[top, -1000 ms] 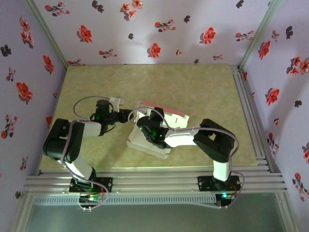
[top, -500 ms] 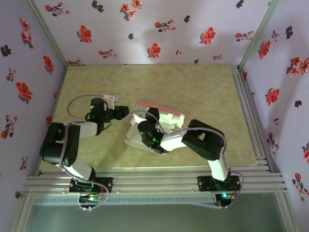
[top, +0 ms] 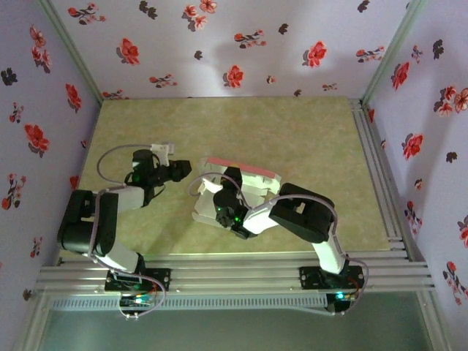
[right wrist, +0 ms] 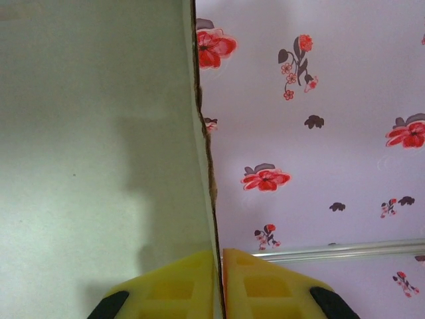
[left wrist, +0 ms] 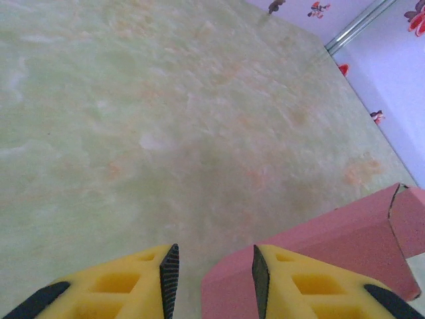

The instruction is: Fold the paper box

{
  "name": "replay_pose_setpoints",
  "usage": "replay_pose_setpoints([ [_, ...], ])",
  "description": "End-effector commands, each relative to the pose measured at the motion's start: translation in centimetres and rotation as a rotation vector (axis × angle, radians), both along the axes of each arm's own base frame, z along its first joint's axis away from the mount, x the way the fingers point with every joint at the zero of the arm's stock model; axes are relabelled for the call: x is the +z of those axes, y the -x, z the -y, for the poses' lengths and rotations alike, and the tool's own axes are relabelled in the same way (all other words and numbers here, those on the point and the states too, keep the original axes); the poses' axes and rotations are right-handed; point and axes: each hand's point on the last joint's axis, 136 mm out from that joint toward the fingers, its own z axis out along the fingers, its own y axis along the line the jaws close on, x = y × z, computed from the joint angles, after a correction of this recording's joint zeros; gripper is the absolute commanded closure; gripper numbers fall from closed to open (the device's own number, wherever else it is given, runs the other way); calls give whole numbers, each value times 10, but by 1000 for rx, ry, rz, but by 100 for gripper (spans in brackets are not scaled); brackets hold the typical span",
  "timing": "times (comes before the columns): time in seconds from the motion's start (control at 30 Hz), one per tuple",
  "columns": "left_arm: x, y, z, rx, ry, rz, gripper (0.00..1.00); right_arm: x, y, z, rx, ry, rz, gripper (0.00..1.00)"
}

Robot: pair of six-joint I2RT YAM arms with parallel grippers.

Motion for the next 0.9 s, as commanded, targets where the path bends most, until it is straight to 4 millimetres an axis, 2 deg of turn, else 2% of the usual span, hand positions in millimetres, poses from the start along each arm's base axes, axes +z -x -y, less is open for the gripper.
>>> replay_pose_setpoints([
  [0.0, 5, 1, -5, 17, -4, 24, 63, -7, 4, 4, -24, -17, 15, 87],
  [0.4, -2, 2, -5, 17, -9, 8, 63, -14, 7, 3, -12, -4, 9, 86],
  [0.67, -9, -2, -5, 16, -18, -5, 62, 9, 4, 3, -14, -24, 47, 85],
  [0.87, -9, -3, -5, 16, -17, -11, 62, 8, 2, 4, -17, -15, 45, 84],
])
